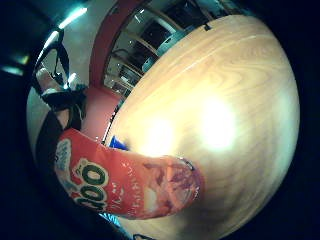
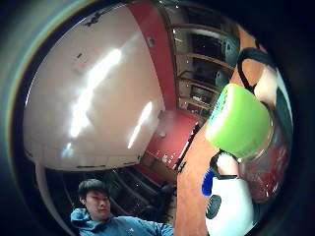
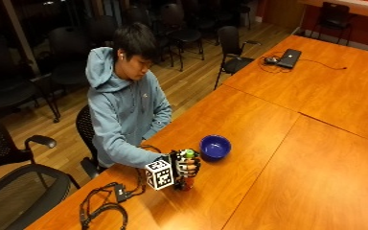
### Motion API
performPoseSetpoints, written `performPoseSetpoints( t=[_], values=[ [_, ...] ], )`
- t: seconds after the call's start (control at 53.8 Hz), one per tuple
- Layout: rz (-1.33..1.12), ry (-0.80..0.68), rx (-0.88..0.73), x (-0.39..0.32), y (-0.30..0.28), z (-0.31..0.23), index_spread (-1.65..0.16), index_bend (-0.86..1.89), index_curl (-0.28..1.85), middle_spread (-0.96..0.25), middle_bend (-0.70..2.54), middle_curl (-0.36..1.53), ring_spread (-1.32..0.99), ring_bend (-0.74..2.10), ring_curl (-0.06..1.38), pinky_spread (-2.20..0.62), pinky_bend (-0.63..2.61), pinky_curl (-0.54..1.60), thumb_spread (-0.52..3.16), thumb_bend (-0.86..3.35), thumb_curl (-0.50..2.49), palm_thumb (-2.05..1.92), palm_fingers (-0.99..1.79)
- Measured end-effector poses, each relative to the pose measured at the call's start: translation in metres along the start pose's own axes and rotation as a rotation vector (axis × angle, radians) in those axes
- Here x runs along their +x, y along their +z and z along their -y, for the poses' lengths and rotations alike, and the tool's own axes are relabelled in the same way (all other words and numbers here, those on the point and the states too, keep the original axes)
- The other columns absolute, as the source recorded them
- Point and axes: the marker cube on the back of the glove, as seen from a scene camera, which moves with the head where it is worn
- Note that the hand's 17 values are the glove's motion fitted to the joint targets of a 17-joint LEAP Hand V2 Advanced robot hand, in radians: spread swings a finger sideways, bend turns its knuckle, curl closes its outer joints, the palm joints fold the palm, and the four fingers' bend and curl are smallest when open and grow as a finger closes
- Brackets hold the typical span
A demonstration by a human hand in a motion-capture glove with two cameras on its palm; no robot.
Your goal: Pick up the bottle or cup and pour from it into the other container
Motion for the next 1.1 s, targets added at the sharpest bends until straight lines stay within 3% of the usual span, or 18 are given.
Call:
performPoseSetpoints(
  t=[0.074,0.297,0.613,0.855,0.947,1.096],
  values=[
    [-0.034,0.076,-0.121,-0.012,0.006,-0.008,-0.08,0.18,0.42,-0.05,0.30,0.47,-0.17,0.54,0.43,-0.21,0.61,0.35,0.30,-0.04,0.61,1.05,1.24],
    [-0.210,-0.026,-0.301,-0.053,0.033,0.002,-0.08,0.19,0.46,-0.05,0.30,0.49,-0.17,0.53,0.45,-0.22,0.59,0.37,0.26,-0.04,0.64,1.04,1.24],
    [-0.727,-0.119,-0.578,-0.106,0.096,-0.004,-0.07,0.19,0.49,-0.05,0.29,0.51,-0.17,0.52,0.46,-0.24,0.57,0.38,0.24,-0.04,0.67,1.03,1.26],
    [-1.285,-0.397,-0.856,-0.136,0.147,-0.001,-0.07,0.20,0.50,-0.04,0.29,0.52,-0.17,0.52,0.47,-0.24,0.54,0.39,0.21,-0.04,0.68,1.02,1.28],
    [-1.603,-0.611,-0.928,-0.135,0.164,-0.009,-0.07,0.20,0.51,-0.04,0.30,0.52,-0.17,0.52,0.47,-0.24,0.54,0.39,0.21,-0.04,0.69,1.01,1.28],
    [-1.819,-0.840,-1.050,-0.137,0.211,-0.051,-0.07,0.19,0.51,-0.05,0.30,0.52,-0.17,0.52,0.47,-0.24,0.53,0.40,0.20,-0.04,0.69,1.01,1.29]
  ],
)
